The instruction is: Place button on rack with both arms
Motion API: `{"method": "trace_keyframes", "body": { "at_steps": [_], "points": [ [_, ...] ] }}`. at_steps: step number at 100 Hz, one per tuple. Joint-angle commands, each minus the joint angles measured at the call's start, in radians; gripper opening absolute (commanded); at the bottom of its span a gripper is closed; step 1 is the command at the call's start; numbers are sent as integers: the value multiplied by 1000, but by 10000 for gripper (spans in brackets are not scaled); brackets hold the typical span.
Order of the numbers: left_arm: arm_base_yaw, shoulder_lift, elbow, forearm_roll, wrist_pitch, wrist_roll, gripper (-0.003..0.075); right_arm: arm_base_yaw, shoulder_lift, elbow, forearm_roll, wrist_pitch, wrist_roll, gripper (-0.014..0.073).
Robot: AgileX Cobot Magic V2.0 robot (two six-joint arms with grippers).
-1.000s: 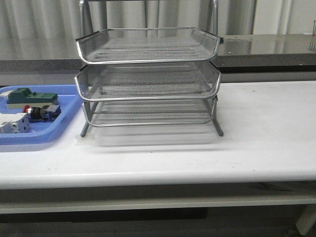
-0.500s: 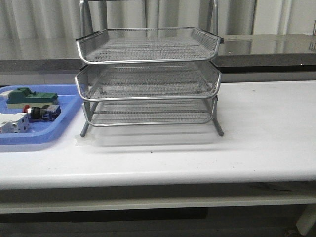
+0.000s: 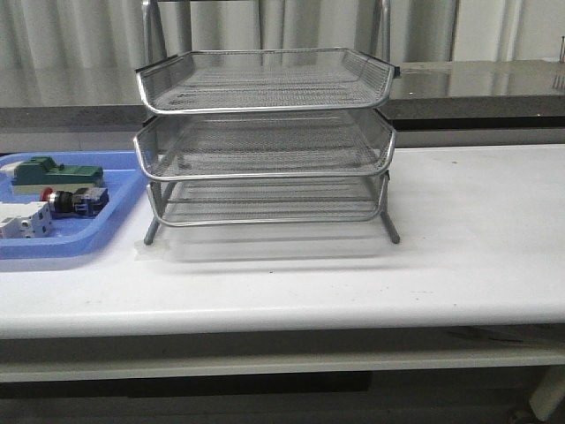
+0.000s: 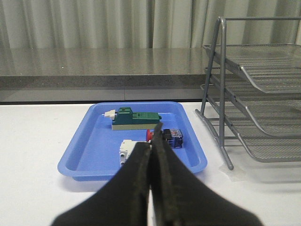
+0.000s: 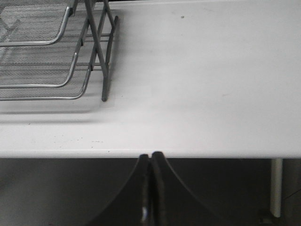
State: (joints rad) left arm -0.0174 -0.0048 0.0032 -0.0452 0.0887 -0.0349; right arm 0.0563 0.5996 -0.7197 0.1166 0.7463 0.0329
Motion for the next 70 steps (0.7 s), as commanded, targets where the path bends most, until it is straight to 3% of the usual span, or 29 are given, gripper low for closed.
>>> {"method": "trace_keyframes", "body": {
  "at_steps": [1,15,22,49,70],
  "points": [
    [2,-29,34,-8,-83,1,-20,-8,56,-42,51,-62,-7,-65],
    [2,-29,34,-8,-83,1,-20,-8,120,-42,104,-64,-7,-61],
    [2,-29,34,-8,-83,1,-20,-8,141,-42,132,-66,-7,-17],
    [2,-29,34,-8,-83,1,-20,-8,171,-42,251,-88,-7,453],
    [2,-29,34,-8,-83,1,-20,-8,253,-42,419,-173,-20,468]
  ]
}}
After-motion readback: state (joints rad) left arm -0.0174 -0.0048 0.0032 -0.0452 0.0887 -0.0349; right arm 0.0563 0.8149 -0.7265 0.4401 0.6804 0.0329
